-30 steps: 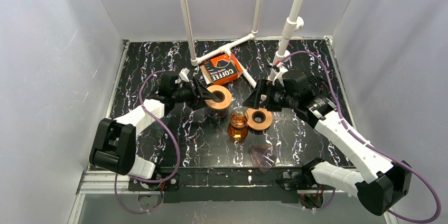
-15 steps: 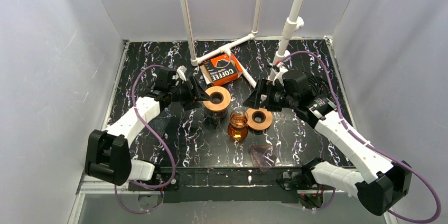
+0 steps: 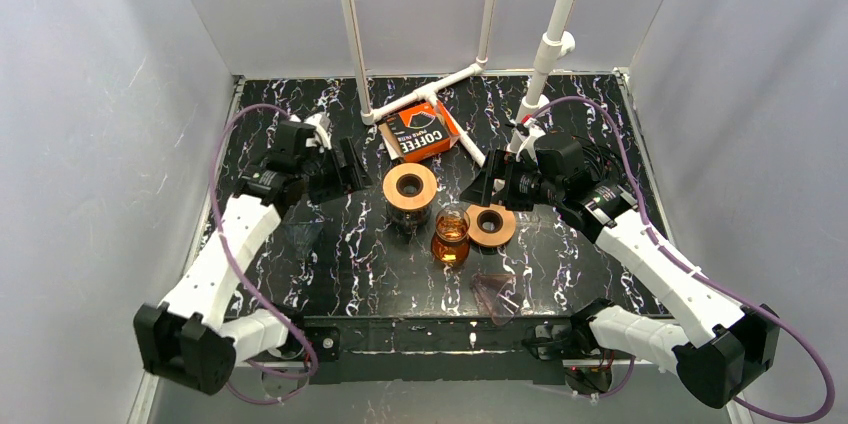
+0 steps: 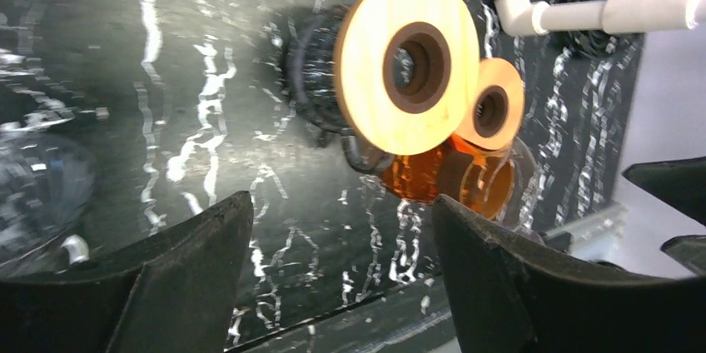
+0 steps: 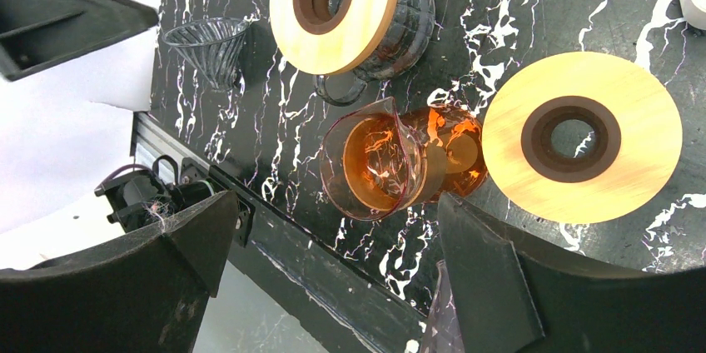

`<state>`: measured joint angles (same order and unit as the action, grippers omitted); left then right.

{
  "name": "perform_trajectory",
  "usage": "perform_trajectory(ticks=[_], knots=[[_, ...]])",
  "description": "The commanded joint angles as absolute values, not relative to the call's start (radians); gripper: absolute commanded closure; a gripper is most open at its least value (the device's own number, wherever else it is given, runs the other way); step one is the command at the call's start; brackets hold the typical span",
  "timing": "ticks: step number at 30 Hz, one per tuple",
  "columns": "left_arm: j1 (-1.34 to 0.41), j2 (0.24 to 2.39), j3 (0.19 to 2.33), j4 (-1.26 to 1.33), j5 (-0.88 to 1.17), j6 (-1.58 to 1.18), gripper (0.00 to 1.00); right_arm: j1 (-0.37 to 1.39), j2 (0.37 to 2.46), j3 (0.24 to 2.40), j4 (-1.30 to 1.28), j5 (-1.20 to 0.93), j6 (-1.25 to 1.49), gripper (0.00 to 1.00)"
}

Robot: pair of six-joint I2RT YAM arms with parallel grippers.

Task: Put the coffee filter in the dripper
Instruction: Place the dripper holder onto the coffee server, then pick up the coffee dripper from the center of the board.

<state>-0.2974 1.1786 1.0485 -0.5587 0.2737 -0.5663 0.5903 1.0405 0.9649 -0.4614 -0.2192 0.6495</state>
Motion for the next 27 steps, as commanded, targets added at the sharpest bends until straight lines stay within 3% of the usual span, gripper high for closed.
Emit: perform_trajectory(ticks=[1, 6, 14, 27], knots=[[-0.296, 1.048, 1.091, -0.766, 0.032, -0.486, 0.2, 0.589, 1.033, 0.975, -0.421, -0.224, 0.628, 0.02], [-0.296, 0.918, 1.059, -0.854, -0.161, -0.535, 0.02, 0.588, 1.039, 0.978, -0.42, -0.224, 0.62, 0.02], [-0.295, 0.779, 0.995, -0.973, -0.329, -0.603, 0.02, 0.588, 1.042, 0.977, -0.42, -0.224, 0.613, 0.02], [-0.294, 0.901, 0.993, -1.028, -0.303, -0.723, 0.02, 0.589, 1.034, 0.961, -0.42, -0.218, 0.61, 0.02]])
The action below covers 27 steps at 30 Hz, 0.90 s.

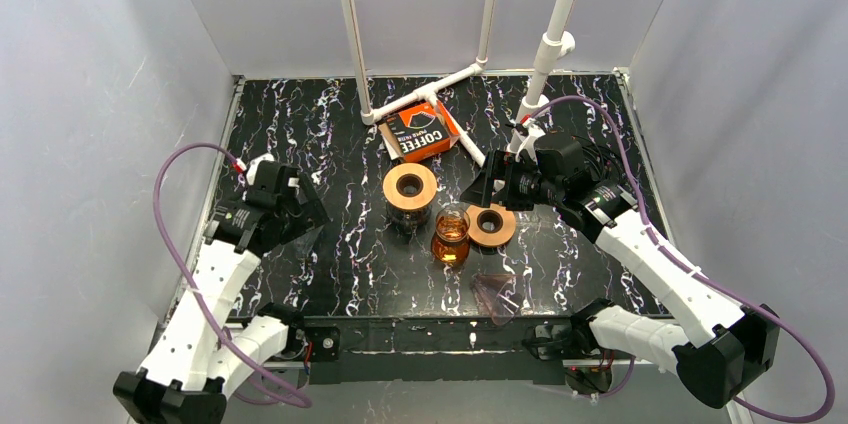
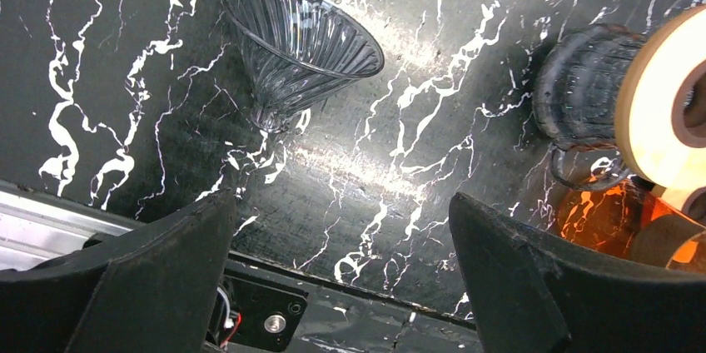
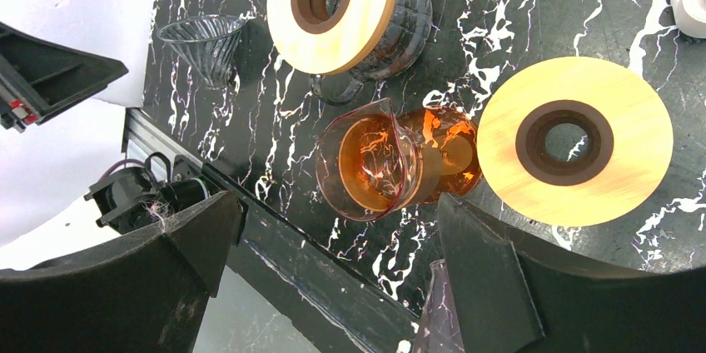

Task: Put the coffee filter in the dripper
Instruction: Pick up the coffee dripper from the center of the board.

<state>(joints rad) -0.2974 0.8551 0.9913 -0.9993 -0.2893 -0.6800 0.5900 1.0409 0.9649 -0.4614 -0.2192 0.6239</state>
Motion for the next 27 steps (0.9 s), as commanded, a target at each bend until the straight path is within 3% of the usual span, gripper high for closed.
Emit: perform_trajectory(ticks=[1, 27], knots=[[-0.294, 0.919, 0.998, -1.028, -0.294, -0.726, 0.02, 0.587, 1.033, 0.961, -0.421, -0.217, 0.609, 0.02], [-0.18, 1.233, 1.082, -1.022, -0.247, -0.836, 0.06, 0.588, 1.01, 0.924, -0.42, -0.212, 0.634, 0.02]])
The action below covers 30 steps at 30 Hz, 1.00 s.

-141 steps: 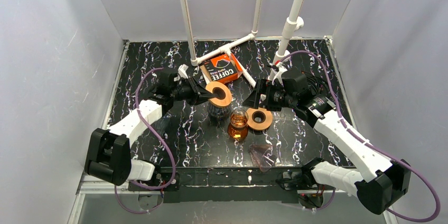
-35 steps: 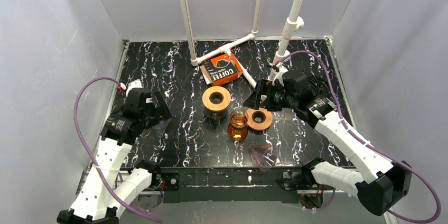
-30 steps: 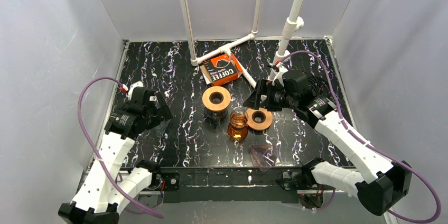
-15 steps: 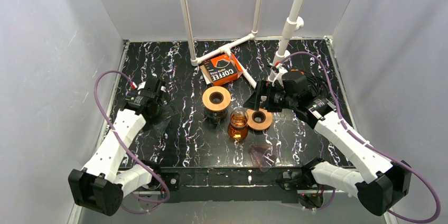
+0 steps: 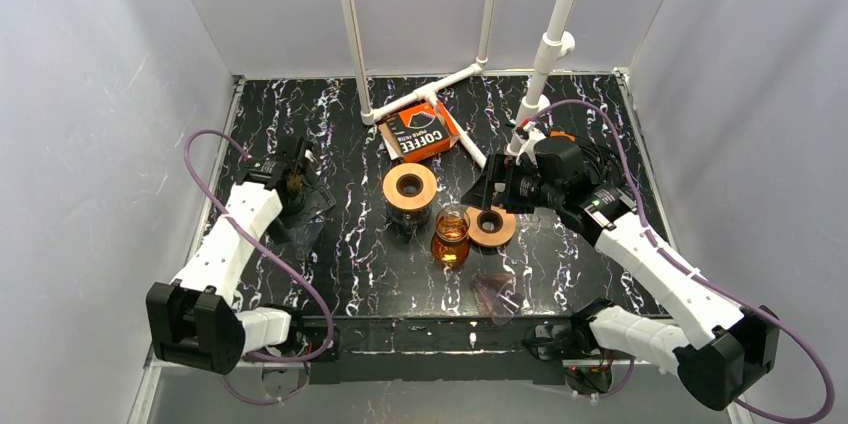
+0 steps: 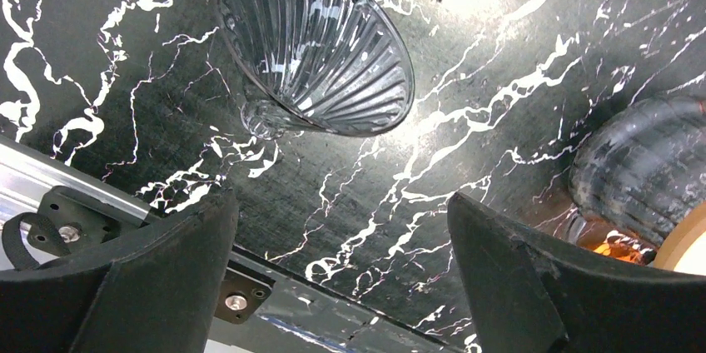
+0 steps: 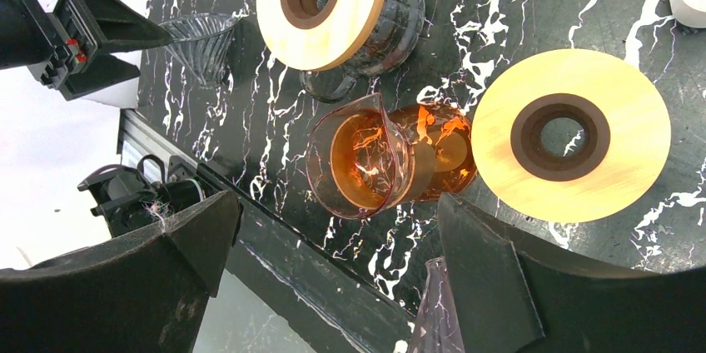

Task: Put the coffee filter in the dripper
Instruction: Pick up the coffee dripper from the center of the board.

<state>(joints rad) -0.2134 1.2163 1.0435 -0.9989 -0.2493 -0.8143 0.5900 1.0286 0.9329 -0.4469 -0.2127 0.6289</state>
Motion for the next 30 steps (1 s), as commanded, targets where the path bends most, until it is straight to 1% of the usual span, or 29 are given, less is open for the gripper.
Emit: perform_trajectory(ticks=[1, 4, 12, 17, 28, 30], knots=[[-0.17, 1.24, 1.083, -1.022, -0.24, -0.838, 0.06, 0.588, 1.009, 0.925, -0.421, -0.21, 0.634, 0.02], [-0.141, 1.262, 1.087, -1.023, -0.226, -0.836, 0.08, 0.586, 1.012, 0.925, -0.42, -0.206, 0.632, 0.02], [-0.055, 1.282, 1.085, -0.988, -0.159, -0.807, 0.07, 0.587, 1.009, 0.911, -0.421, -0.209, 0.635, 0.02], [-0.037, 1.288, 1.068, -0.998, -0.181, -0.811, 0.06, 0.587, 1.008, 0.905, -0.42, -0.213, 0.642, 0.02], [-0.002, 1.32, 1.014, -0.975, -0.155, -0.822, 0.08, 0.587, 1.009, 0.897, -0.42, -0.209, 0.649, 0.02], [0.037, 1.321, 1.007, -0.968, -0.143, -0.822, 0.08, 0.587, 1.008, 0.891, -0.42, -0.218, 0.659, 0.02]])
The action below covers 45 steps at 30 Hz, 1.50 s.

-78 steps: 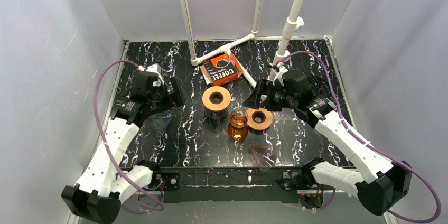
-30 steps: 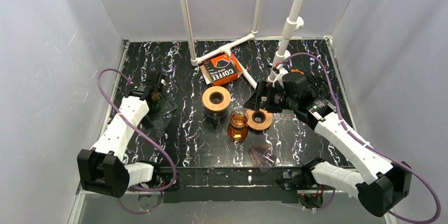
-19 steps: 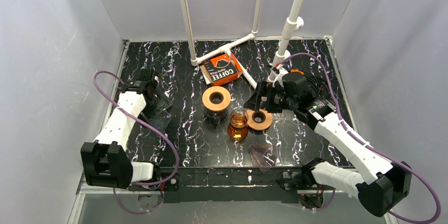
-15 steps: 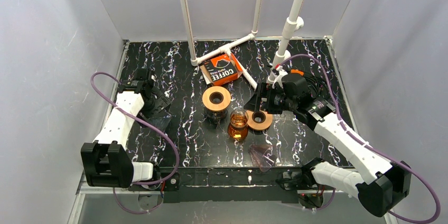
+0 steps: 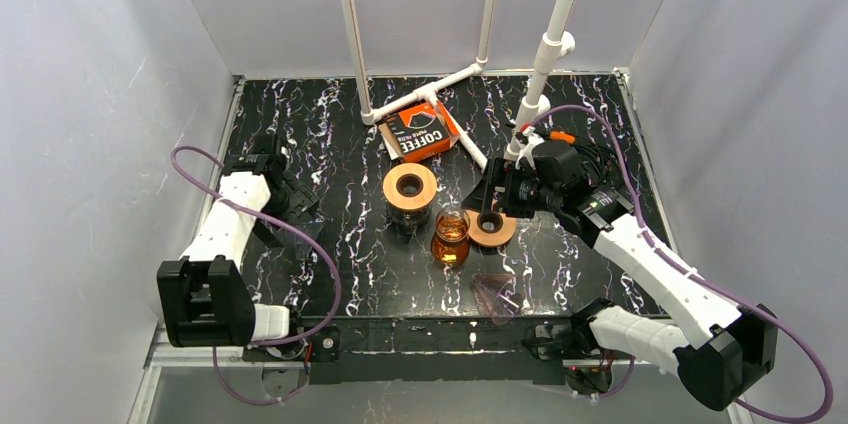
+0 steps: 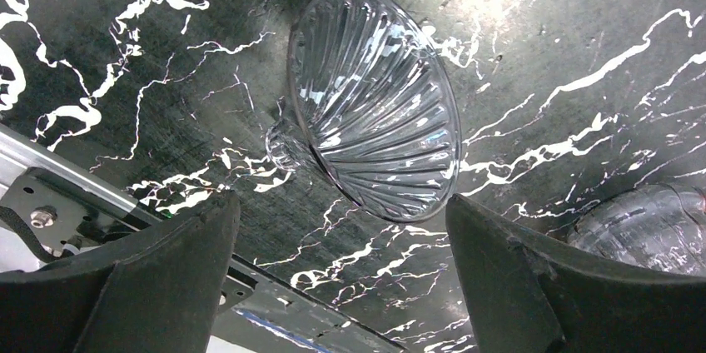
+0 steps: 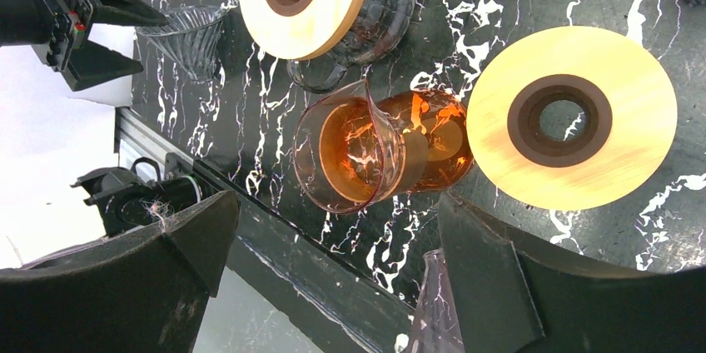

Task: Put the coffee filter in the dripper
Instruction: Pick up the coffee dripper from the center of the board.

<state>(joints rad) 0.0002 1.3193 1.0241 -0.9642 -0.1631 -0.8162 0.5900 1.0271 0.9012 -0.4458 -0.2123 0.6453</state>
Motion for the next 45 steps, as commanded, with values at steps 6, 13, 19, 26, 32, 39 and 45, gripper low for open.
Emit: perform_trajectory(ticks=[6, 13, 19, 26, 32, 39, 45], knots=[[0.063, 1.32, 0.978, -0.955, -0.14, -0.828, 0.1, 0.587, 0.994, 0.874, -0.404, -0.218, 0.67, 0.02], [0.069, 1.359, 0.954, -0.948, -0.132, -0.828, 0.16, 0.589, 0.99, 0.874, -0.403, -0.218, 0.67, 0.02], [0.069, 1.337, 0.919, -0.913, -0.089, -0.828, 0.24, 0.587, 0.985, 0.874, -0.405, -0.219, 0.672, 0.01], [0.07, 1.301, 0.891, -0.874, -0.014, -0.829, 0.38, 0.588, 0.986, 0.878, -0.405, -0.221, 0.672, 0.02], [0.068, 1.255, 0.867, -0.835, 0.054, -0.806, 0.54, 0.588, 0.989, 0.879, -0.405, -0.222, 0.67, 0.01], [0.068, 1.203, 0.852, -0.813, 0.104, -0.754, 0.79, 0.587, 0.997, 0.882, -0.405, -0.225, 0.663, 0.02], [0.068, 1.162, 0.838, -0.806, 0.153, -0.726, 1.0, 0.588, 1.003, 0.887, -0.405, -0.228, 0.659, 0.02]])
